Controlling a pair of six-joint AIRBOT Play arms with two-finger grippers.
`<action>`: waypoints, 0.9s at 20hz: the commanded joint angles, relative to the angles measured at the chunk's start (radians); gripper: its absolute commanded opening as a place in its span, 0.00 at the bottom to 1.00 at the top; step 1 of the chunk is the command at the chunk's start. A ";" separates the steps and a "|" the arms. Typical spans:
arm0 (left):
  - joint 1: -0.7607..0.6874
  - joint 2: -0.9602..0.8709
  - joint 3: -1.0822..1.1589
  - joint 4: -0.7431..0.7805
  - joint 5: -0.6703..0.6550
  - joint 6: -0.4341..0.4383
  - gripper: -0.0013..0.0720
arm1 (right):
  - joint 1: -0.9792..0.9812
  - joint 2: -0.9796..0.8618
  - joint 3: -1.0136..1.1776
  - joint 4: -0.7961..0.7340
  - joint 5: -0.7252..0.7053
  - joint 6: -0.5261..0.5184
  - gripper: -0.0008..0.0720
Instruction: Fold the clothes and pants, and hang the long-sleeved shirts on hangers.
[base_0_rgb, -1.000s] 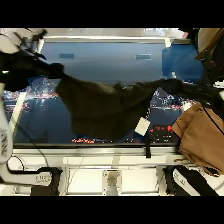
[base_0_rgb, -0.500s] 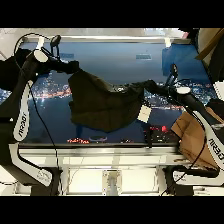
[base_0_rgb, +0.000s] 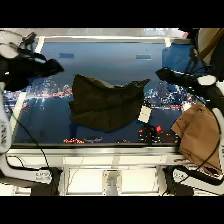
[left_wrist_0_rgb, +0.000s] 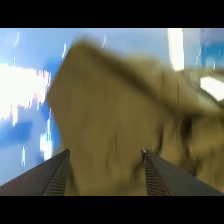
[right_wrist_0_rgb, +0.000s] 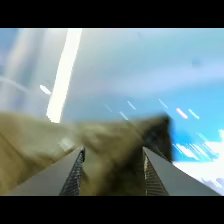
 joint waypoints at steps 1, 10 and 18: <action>0.090 0.238 -0.360 0.002 -0.077 0.021 0.69 | -0.121 0.144 -0.075 -0.261 0.249 0.112 0.58; 0.050 0.589 -1.249 -0.593 0.542 0.269 0.69 | -0.063 0.369 -0.359 -0.149 0.153 0.111 0.58; -0.088 0.341 -1.204 -0.785 0.684 0.343 0.69 | 0.060 0.369 -0.359 -0.140 0.068 0.111 0.58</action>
